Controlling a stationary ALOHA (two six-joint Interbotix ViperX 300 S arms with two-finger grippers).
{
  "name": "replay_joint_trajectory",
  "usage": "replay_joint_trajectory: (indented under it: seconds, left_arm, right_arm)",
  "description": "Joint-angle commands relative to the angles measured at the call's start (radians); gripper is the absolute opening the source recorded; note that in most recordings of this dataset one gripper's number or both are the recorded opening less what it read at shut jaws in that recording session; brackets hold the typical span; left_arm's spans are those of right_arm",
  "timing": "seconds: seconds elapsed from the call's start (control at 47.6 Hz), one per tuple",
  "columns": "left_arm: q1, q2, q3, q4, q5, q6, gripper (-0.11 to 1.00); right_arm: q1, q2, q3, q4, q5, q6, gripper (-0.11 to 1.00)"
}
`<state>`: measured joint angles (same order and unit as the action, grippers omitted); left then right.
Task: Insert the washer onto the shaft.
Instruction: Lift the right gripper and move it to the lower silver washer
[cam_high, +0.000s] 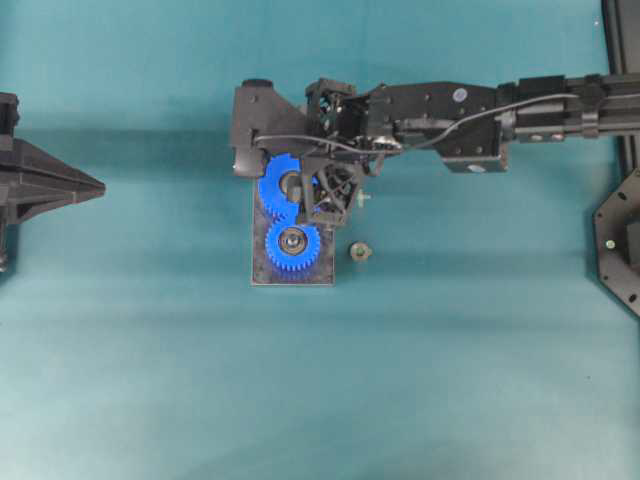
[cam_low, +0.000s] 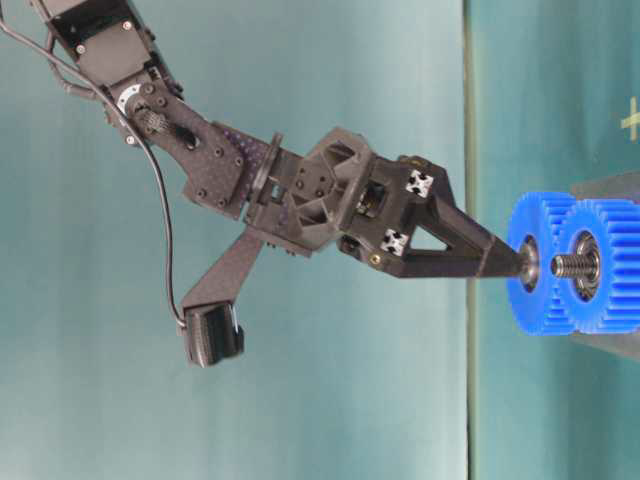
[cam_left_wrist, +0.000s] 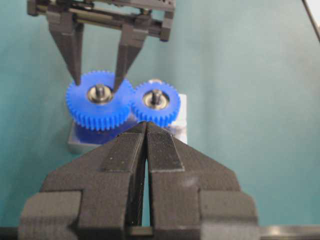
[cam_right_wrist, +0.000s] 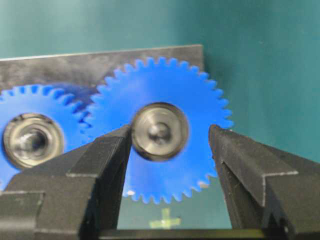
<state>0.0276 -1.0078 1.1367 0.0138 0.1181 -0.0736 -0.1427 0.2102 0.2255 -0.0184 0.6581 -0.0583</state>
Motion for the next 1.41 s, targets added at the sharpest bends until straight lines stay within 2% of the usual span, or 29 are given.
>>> replay_joint_trajectory:
  seconds: [0.0, 0.231, 0.336, 0.609, 0.756, 0.924, 1.387]
  left_arm:
    - [0.002, 0.005, -0.011, 0.003, -0.006, -0.002, 0.01]
    - [0.002, 0.003, -0.003, 0.003, -0.006, -0.002, 0.01]
    - [0.002, 0.002, 0.0, 0.002, -0.006, -0.002, 0.01]
    - [0.005, 0.0, -0.003, 0.003, -0.006, -0.003, 0.01]
    - [0.005, 0.002, -0.005, 0.002, -0.006, -0.005, 0.01]
    - [0.005, 0.0, 0.0, 0.002, -0.006, -0.014, 0.01]
    - [0.005, -0.002, 0.003, 0.002, -0.006, -0.017, 0.01]
  right_arm:
    - [0.002, -0.072, 0.003, 0.002, -0.003, 0.011, 0.65]
    - [0.012, -0.207, 0.15, 0.005, -0.028, 0.018, 0.65]
    - [0.054, -0.249, 0.227, 0.02, -0.049, 0.028, 0.65]
    - [0.149, -0.219, 0.36, 0.031, -0.186, 0.074, 0.62]
    - [0.156, -0.173, 0.39, 0.031, -0.276, 0.104, 0.6]
    - [0.17, -0.11, 0.394, 0.029, -0.354, 0.104, 0.59]
    - [0.176, -0.078, 0.411, 0.012, -0.354, 0.104, 0.59]
